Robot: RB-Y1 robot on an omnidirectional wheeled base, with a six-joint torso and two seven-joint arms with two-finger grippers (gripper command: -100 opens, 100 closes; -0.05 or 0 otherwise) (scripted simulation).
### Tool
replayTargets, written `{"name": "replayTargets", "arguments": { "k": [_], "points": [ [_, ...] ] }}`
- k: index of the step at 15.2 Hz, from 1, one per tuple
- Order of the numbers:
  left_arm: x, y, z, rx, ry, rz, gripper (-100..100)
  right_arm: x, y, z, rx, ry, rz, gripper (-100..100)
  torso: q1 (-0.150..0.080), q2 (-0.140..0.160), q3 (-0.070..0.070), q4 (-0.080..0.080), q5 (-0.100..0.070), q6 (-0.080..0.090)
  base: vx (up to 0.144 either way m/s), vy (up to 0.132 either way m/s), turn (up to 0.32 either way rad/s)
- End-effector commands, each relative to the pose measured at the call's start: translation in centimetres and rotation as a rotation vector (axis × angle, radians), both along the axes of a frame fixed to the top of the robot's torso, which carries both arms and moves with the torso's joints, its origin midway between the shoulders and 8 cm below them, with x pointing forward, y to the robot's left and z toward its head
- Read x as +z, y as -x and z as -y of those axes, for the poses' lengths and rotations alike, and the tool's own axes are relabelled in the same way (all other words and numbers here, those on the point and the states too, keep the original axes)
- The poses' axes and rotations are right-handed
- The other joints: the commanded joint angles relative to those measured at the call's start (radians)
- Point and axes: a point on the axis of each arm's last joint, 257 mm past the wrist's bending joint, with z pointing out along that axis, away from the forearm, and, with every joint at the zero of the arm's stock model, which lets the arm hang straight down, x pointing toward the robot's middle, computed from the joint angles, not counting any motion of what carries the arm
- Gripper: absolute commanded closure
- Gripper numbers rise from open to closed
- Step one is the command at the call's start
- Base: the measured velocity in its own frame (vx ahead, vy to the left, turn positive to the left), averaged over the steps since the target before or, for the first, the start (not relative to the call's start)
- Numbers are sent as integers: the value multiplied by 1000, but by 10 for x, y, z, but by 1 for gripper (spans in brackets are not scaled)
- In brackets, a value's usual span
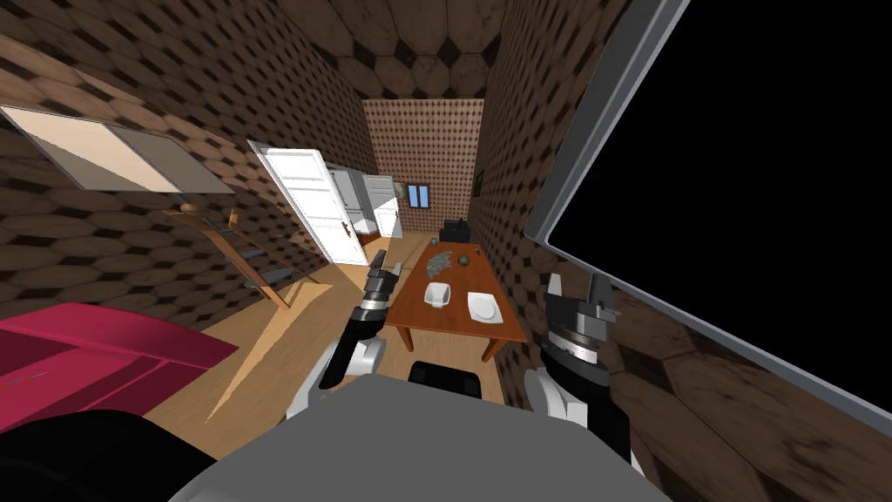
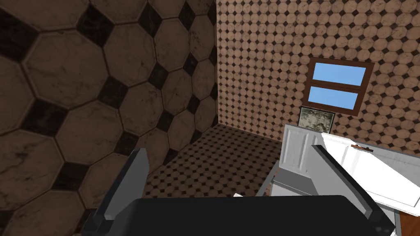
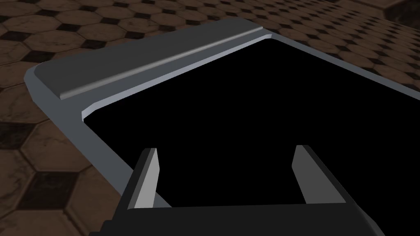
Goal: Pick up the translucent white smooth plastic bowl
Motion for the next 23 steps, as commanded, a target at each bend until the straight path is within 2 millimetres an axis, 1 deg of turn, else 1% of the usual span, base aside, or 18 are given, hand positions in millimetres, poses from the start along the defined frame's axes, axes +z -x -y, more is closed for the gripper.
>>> {"name": "replayTargets", "arguments": {
  "k": [1, 4, 5, 7, 8, 9, 10, 11, 12, 13, 14, 19, 20, 21, 22, 23],
  "points": [
    [-8, -6, 1, -10, -28, -33, -100, 0, 0, 0, 0, 0, 0, 0, 0, 0, 0, 0, 0, 0, -3, -2, -36],
    [-27, -20, -3, -12, -59, -104, -100, 0, 0, 0, 0, 0, 0, 0, 0, 0, 0, 0, 0, 0, -9, -4, -81],
    [-27, -20, -3, -12, -59, -106, -100, 0, 0, 0, 0, 0, 0, 0, 0, 0, 0, 0, 0, 0, -11, -3, -48],
    [-43, -32, -9, -5, -76, -164, -100, 0, 0, 0, 0, 0, 0, 0, 0, 1, 0, 0, 0, 0, -11, -5, -73],
    [-45, -33, -9, -3, -75, -173, -100, 0, 0, 0, 0, 0, 0, 0, 0, 1, 0, 0, 0, 0, -12, -3, -65],
    [-54, -39, -13, 3, -82, -206, -100, 0, 0, 0, 0, 0, 0, 0, 0, 1, 0, 0, 0, 0, -11, -3, -63],
    [-55, -39, -14, 4, -82, -210, -100, 0, 0, 0, 0, 0, 0, 0, 0, 1, 0, 0, 0, 0, -9, -4, -53],
    [-65, -46, -18, 12, -88, -248, -100, 0, 0, 0, 0, 0, 0, 0, 0, 1, 0, 0, 0, 0, -9, -4, -62],
    [-66, -46, -19, 13, -87, -250, -100, 0, 0, 0, 0, 0, 0, 0, 0, 1, 0, 0, 0, 0, -9, -3, -59],
    [-74, -52, -23, 21, -93, -280, -100, 0, 0, 0, 0, 0, 0, 0, 0, 1, 0, 0, 0, 0, -10, -4, -76],
    [-77, -53, -24, 24, -91, -292, -100, 0, 0, 0, 0, 0, 0, 0, 0, 1, 0, 0, 0, 0, -10, -4, -66],
    [-109, -72, -44, 62, -98, -408, -100, 0, 0, 0, 0, 0, 0, 0, 0, 1, 0, 0, 0, 0, -10, -7, -82],
    [-114, -73, -46, 66, -95, -428, -100, 0, 0, 0, 0, 0, 0, 0, 0, 0, 0, 0, 0, 0, -9, -5, -78],
    [-115, -73, -46, 67, -95, -431, -100, 0, 0, 0, 0, 0, 0, 0, 0, 0, 0, 0, 0, 0, -6, -1, -21],
    [-125, -79, -53, 81, -95, -466, -100, 0, 0, 0, 0, 0, 0, 0, 0, 0, 0, 0, 0, 0, -7, -5, -70],
    [-128, -79, -54, 84, -93, -481, -100, 0, 0, 0, 0, 0, 0, 0, 0, 0, 0, 0, 0, 0, -9, -5, -75]
  ]
}}
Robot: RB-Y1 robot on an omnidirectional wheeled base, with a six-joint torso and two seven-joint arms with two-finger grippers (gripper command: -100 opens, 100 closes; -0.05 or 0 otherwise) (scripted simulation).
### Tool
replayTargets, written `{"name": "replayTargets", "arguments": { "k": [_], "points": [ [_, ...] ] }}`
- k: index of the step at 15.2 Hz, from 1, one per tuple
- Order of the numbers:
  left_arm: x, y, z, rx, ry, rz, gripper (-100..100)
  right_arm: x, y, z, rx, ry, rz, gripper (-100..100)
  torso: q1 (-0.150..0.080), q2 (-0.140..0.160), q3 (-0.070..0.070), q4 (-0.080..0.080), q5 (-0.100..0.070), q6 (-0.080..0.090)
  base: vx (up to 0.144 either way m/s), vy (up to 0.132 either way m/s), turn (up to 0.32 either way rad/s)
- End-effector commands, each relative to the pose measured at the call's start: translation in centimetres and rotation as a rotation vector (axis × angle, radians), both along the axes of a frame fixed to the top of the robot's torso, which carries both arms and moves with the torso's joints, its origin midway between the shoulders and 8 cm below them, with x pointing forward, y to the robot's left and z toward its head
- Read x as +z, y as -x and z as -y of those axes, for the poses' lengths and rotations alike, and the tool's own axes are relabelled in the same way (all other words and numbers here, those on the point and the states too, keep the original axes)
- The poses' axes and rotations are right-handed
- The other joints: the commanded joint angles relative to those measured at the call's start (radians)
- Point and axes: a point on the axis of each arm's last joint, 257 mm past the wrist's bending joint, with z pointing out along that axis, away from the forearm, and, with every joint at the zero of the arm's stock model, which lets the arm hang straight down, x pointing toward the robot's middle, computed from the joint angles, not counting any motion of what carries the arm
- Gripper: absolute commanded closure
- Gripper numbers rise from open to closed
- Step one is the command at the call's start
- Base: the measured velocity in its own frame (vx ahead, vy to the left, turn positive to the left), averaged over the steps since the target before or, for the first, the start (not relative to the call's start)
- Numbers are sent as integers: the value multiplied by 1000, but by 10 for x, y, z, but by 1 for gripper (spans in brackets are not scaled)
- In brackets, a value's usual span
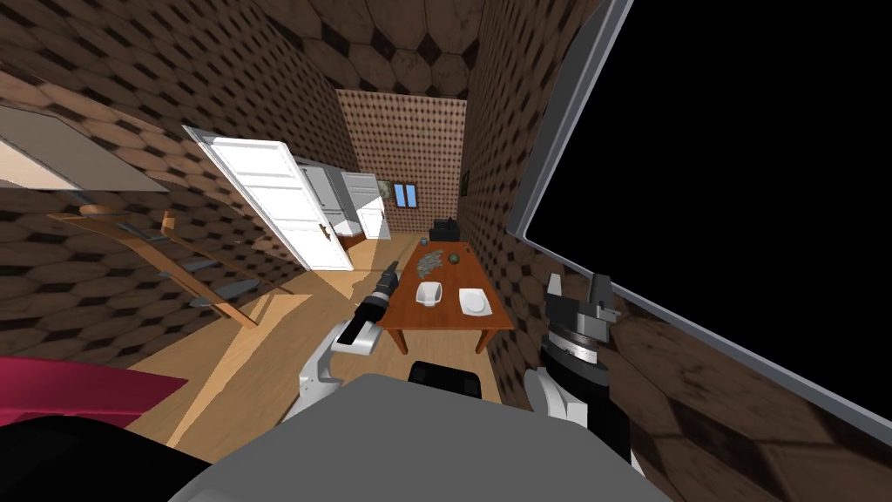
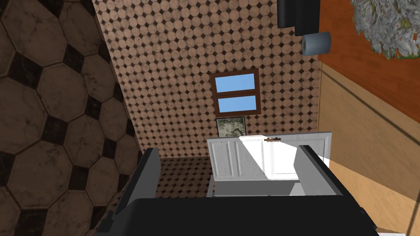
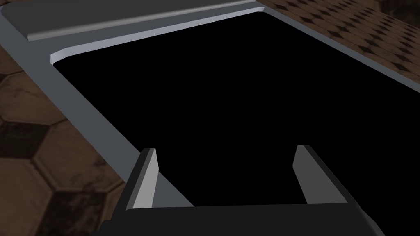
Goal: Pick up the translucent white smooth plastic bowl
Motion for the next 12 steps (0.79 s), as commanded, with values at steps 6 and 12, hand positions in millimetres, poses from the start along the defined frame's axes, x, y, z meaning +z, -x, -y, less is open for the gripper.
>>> {"name": "replayTargets", "arguments": {
  "k": [6, 12],
  "points": [
    [-35, -13, -21, 54, 4, -126, -100, 0, 0, 0, 0, 0, 0, 0, 0, 0, 0, 0, 0, 0, -8, -5, -67],
    [-63, -21, -40, 103, 13, -228, -100, 0, 0, 0, 0, 0, 0, 0, 0, 0, 0, 0, 0, 0, -6, -5, -63]
  ]
}}
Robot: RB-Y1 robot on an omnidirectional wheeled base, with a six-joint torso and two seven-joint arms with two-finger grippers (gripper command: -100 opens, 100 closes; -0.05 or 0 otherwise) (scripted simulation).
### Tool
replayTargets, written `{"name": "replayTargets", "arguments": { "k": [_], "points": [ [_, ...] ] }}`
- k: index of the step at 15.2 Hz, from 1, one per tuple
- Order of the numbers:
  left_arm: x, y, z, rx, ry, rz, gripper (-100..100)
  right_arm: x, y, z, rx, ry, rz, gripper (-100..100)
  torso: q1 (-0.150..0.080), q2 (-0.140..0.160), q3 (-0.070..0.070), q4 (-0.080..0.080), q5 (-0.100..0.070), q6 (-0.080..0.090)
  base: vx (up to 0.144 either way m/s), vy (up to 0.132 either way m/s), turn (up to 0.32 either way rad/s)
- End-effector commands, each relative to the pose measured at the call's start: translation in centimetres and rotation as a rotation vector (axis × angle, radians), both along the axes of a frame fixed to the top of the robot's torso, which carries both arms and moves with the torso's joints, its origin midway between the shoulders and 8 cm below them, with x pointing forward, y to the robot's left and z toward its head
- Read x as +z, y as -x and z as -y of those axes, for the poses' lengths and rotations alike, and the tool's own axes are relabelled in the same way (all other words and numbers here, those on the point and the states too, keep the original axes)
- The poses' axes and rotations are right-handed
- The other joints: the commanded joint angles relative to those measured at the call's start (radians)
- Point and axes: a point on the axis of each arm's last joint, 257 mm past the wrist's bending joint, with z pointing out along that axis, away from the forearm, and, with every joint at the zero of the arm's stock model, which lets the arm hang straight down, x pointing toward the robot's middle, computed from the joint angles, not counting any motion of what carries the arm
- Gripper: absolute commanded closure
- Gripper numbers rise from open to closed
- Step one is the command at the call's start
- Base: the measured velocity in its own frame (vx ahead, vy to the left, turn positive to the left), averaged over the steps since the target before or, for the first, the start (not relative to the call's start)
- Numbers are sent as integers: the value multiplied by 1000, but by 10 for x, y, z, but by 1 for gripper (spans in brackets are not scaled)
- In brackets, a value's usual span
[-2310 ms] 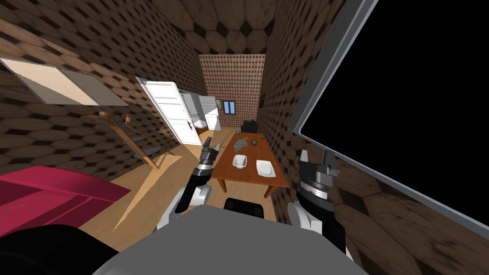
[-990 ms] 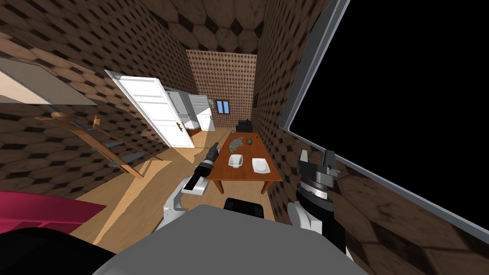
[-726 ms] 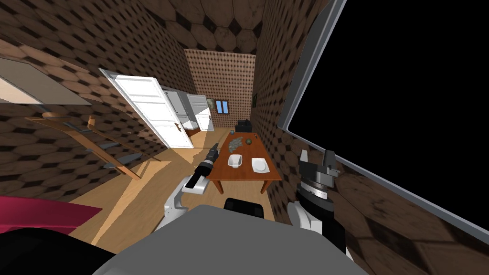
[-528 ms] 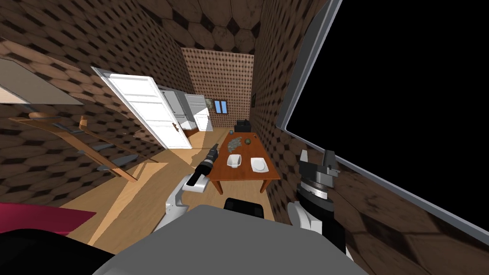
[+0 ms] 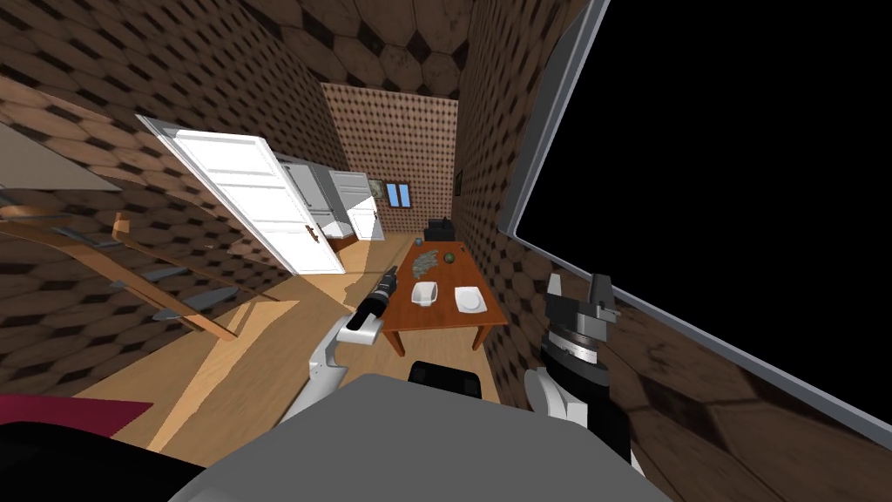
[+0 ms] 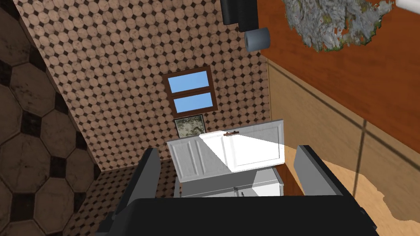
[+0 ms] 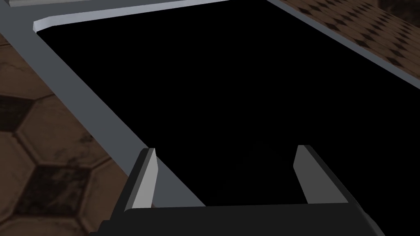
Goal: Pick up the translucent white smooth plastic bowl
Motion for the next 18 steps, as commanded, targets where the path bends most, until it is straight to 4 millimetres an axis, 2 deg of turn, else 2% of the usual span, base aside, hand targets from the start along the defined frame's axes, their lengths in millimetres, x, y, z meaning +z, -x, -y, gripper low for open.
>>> {"name": "replayTargets", "arguments": {
  "k": [1, 9, 12, 18],
  "points": [
    [-10, -4, -9, 24, 5, -42, -100, 0, 0, 0, 0, 0, 0, 0, 0, 0, 0, 0, 0, 0, -7, -8, -76],
    [-45, -5, -29, 86, 27, -171, -100, 0, 0, 0, 0, 0, 0, 0, 0, 0, 0, 0, 0, 0, -6, -6, -65],
    [-65, -7, -43, 130, 47, -244, -100, 0, 0, 0, 0, 0, 0, 0, 0, 0, 0, 0, 0, 0, -6, -9, -87],
    [-94, -2, -58, 186, 79, -354, -100, 0, 0, 0, 0, 0, 0, 0, 0, 0, 0, 0, 0, 0, -4, -7, -68]
  ]
}}
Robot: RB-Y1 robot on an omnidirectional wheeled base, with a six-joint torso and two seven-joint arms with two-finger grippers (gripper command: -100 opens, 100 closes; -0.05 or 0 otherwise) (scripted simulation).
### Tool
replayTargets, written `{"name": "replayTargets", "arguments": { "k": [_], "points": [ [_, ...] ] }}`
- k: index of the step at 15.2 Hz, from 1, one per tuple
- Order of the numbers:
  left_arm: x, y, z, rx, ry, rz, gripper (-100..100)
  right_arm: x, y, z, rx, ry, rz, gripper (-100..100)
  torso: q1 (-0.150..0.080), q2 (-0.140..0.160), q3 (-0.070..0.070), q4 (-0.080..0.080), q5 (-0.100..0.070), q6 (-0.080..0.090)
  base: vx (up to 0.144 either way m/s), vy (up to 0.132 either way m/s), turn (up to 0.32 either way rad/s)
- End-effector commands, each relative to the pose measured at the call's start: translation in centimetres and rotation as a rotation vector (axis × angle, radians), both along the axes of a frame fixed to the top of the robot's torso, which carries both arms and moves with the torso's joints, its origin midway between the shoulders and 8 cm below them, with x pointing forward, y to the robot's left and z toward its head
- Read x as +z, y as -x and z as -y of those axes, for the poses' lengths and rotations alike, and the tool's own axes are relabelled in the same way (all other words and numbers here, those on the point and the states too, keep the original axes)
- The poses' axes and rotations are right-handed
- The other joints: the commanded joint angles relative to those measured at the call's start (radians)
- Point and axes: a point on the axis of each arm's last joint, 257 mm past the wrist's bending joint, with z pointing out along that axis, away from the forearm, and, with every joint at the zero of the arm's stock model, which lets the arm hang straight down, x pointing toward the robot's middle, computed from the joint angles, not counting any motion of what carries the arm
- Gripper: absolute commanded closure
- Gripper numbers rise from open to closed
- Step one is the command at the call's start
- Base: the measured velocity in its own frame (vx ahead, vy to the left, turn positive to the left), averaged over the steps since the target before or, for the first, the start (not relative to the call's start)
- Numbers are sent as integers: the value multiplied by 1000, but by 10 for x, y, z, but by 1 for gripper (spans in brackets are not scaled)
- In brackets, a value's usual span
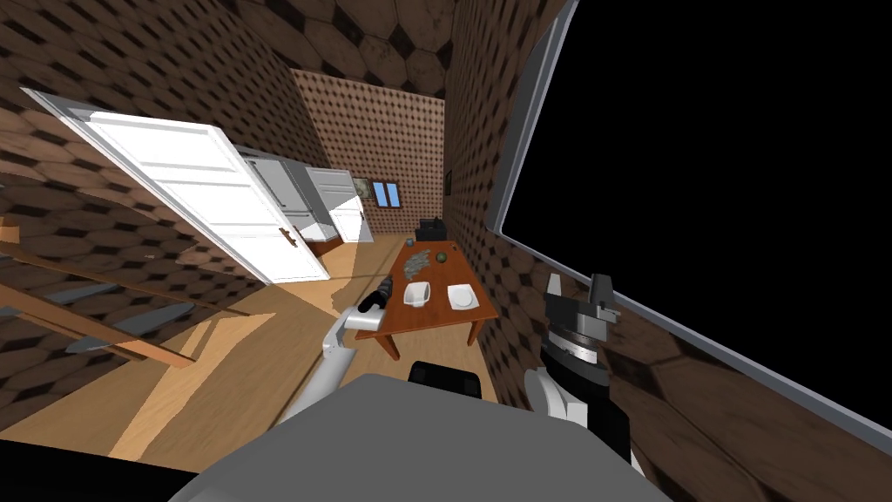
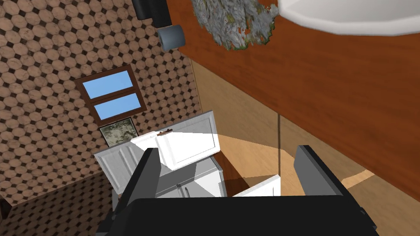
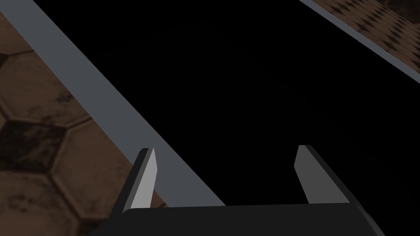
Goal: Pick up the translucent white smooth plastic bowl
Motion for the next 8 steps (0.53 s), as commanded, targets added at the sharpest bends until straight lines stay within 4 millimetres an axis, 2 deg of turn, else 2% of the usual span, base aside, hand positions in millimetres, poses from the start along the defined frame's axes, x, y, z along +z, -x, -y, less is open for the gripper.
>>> {"name": "replayTargets", "arguments": {
  "k": [1, 8],
  "points": [
    [-11, 4, -5, 22, 13, -45, -100, 0, 0, 0, 0, 0, 0, 0, 0, 0, 0, 0, 0, 0, -3, -8, -90],
    [-36, 11, -15, 75, 49, -146, -100, 0, 0, 0, 0, 0, 0, 0, 0, 0, 0, 0, 0, 0, -2, -6, -58]
  ]
}}
